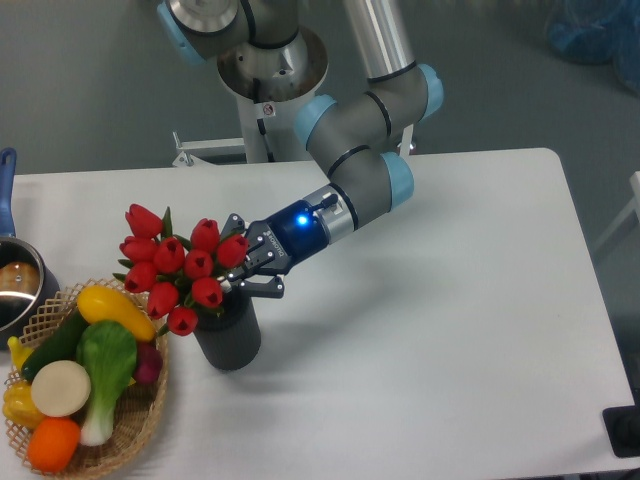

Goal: Insert the flowers into the vase
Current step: 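Push the tulips further down into the vase and settle them upright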

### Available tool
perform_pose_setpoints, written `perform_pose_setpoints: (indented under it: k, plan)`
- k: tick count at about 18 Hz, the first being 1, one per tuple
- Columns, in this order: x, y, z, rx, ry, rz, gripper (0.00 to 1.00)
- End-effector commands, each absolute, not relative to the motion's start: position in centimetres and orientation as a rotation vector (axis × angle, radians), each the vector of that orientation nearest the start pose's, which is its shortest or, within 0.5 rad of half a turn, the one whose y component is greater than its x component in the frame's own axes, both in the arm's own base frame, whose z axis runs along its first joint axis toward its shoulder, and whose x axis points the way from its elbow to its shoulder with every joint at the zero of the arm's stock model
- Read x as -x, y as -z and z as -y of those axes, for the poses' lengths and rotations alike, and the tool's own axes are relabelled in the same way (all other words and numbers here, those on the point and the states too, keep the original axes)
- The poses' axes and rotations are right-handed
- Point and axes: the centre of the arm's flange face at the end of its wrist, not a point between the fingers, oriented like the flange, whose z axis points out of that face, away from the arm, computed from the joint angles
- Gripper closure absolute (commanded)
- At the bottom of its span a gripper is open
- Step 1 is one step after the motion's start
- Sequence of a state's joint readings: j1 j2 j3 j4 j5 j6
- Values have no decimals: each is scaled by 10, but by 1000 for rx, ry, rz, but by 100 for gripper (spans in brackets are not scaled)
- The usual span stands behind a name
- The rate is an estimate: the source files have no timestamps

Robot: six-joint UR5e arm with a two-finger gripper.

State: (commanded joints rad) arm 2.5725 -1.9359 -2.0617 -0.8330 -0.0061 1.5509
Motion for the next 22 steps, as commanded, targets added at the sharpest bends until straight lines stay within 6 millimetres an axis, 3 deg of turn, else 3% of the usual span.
perform_pose_setpoints:
  k: [22]
  plan:
    - [309, -237, -465, 1555, 519, -352, 81]
